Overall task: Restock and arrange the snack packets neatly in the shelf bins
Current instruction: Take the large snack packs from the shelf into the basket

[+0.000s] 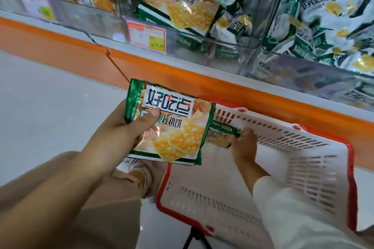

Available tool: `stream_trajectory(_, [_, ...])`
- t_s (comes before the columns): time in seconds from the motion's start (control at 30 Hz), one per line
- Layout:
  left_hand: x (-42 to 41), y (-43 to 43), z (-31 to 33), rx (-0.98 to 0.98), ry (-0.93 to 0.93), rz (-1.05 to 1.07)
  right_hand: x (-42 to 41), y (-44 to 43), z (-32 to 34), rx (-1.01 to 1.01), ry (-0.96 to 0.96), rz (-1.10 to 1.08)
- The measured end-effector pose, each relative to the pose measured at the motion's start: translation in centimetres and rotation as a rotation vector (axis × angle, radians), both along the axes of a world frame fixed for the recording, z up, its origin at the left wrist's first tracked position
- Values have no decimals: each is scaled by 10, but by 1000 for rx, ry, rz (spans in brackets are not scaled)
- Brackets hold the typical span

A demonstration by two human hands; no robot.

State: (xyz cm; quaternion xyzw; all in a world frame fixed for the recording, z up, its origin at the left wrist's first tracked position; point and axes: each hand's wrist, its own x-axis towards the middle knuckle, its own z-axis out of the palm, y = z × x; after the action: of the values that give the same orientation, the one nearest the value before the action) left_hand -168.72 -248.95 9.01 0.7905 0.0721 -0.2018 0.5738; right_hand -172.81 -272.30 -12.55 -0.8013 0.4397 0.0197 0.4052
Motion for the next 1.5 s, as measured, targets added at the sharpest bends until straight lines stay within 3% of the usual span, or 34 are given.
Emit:
stream_trajectory(0.07, [-7,-3,-8,18,56,-90,-11,2,29,77,-88,-21])
stream_trajectory(0.17, [-17,-10,-29,35,139,-190,-28,10,78,742,-237,-7])
stream_trajectory(0.23, [-23,-16,-41,-4,197,-207,-40,11,103,929,-275,132])
stream_trajectory(0.37, [-35,-30,-64,-81,199,-221,-52,-6,129,713,-181,354])
stream_trajectory(0.5, [-41,-26,-113,342,-74,-343,-63,-27,92,500,-2,304])
stream_trajectory(0.57, [-42,-18,-129,420,-8,-341,-66,-22,62,378,51,250])
stream_trajectory(0.67, [-43,-6,-146,379,146,-330,-58,-7,25,299,78,212])
stream_trajectory(1.03, [-31,-1,-162,469,177,-425,-17,13,-41,184,123,26])
stream_trajectory(1.13, [-28,-5,-150,453,195,-449,-21,6,-27,183,126,29])
stream_trajectory(1.23, [-20,-13,-129,456,92,-447,-28,0,7,191,60,129])
stream_trajectory(1.5, [30,-1,-3,523,-357,-661,-23,0,168,104,-412,329])
